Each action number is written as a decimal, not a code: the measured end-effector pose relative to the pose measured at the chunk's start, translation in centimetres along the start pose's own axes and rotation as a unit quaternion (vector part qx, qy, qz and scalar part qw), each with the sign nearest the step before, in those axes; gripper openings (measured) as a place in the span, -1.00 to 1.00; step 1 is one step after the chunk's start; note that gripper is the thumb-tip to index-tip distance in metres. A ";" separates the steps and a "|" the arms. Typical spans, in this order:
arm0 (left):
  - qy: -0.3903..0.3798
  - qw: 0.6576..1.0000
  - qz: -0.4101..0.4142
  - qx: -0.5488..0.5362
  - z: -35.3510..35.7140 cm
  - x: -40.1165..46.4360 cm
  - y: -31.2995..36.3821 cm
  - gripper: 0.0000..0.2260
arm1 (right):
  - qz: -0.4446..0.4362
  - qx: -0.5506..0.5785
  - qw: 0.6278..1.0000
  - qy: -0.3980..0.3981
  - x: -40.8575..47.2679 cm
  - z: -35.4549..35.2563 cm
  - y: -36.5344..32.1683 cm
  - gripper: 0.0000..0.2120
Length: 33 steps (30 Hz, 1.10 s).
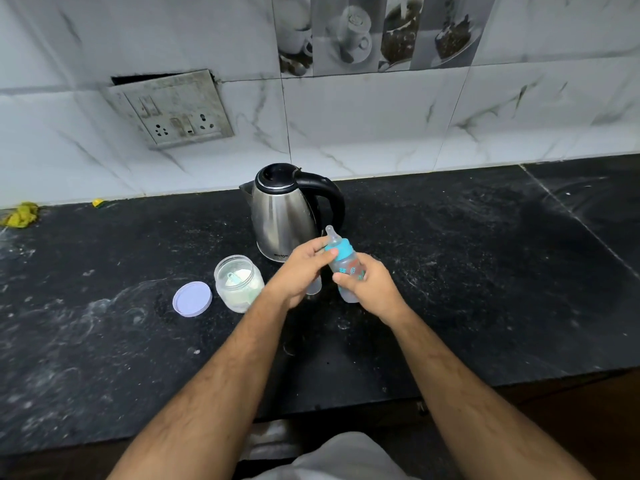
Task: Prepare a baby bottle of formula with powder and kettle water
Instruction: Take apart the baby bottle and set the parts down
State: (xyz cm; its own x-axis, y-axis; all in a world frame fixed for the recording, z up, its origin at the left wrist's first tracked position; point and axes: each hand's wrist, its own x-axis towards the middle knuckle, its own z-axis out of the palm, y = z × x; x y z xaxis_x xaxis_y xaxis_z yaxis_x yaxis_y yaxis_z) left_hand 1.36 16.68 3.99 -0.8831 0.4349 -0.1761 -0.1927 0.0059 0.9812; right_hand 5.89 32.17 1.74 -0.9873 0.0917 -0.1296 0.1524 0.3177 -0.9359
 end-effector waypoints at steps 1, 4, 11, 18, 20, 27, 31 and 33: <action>-0.023 1.000 -0.005 0.003 -0.7 0.0 0.0 -0.73 | 0.002 0.029 0.999 -0.031 -0.1 -0.3 0.0 -0.68; -0.082 0.996 -0.018 -0.013 -1.6 -0.2 0.3 -0.75 | 0.001 0.131 0.983 -0.127 -0.6 -0.7 0.0 -0.77; 0.025 0.999 0.026 -0.009 -0.1 -0.5 0.2 -0.76 | -0.028 0.090 0.995 -0.040 -0.7 0.3 0.3 -0.73; 0.123 0.992 0.022 0.011 2.4 -0.5 0.3 -0.66 | -0.028 0.007 0.999 0.013 -0.9 1.7 1.1 -0.60; 0.086 0.996 0.013 0.021 2.2 -0.5 0.3 -0.55 | -0.028 0.003 1.000 0.002 -0.9 1.5 1.2 -0.59; 0.003 0.998 -0.052 -0.048 0.6 -0.9 -0.3 -0.49 | -0.012 0.050 0.999 0.009 -0.6 0.3 1.6 -0.60; 0.049 0.999 -0.015 -0.013 0.2 -0.9 -0.4 -0.52 | -0.020 0.042 0.999 -0.012 -0.7 0.1 1.5 -0.54; 0.046 0.999 0.000 -0.003 0.1 -0.8 -0.4 -0.58 | -0.027 0.046 0.998 -0.016 -0.9 0.2 1.4 -0.57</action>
State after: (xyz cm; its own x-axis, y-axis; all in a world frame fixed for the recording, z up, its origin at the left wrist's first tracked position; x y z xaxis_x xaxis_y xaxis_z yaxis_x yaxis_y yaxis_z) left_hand 2.18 16.45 3.76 -0.9191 0.3493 -0.1821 -0.1947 -0.0008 0.9809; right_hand 7.02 32.34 0.50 -0.9952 0.0454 -0.0865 0.0948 0.2339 -0.9676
